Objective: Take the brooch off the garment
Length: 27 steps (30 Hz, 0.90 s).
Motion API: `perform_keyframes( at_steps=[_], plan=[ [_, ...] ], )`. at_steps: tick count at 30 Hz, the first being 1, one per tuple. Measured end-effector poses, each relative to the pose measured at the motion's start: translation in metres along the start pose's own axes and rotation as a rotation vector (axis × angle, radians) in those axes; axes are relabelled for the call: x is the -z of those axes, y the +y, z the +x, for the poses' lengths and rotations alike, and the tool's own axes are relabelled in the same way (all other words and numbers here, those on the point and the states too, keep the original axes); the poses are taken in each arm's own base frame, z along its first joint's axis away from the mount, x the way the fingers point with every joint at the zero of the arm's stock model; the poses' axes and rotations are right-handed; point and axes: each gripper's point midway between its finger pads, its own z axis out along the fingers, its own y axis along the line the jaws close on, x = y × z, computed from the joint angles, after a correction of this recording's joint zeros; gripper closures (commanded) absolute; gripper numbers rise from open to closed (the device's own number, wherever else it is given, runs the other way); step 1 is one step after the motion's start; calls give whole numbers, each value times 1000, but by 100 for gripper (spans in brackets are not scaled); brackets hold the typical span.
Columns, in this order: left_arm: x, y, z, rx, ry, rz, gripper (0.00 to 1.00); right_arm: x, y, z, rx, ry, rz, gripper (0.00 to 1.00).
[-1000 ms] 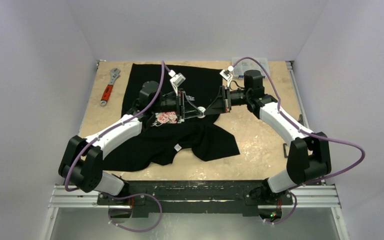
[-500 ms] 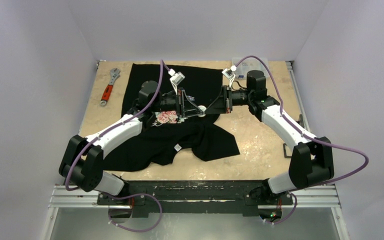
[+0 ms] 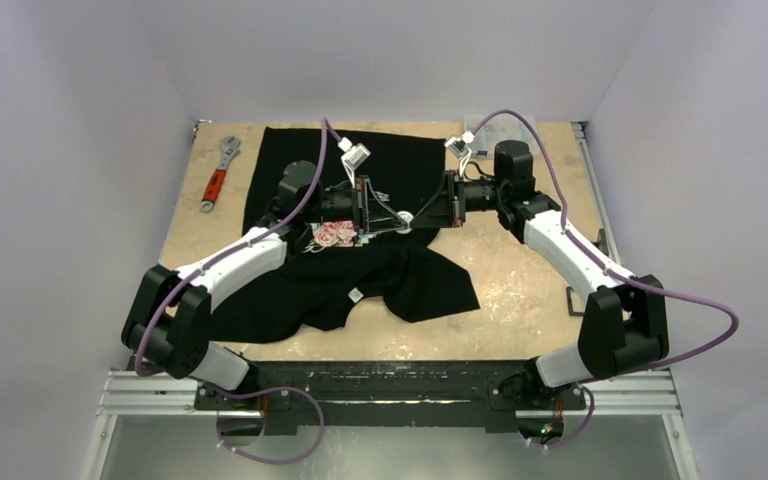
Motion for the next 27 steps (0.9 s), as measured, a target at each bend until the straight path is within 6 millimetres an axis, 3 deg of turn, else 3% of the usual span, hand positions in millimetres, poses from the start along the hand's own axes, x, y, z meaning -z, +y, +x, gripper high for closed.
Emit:
perform_keyframes(
  at_steps=[27],
  plan=[
    [-8, 2, 12, -12, 115, 36, 93, 4, -2, 9, 209, 123, 34, 100]
  ],
)
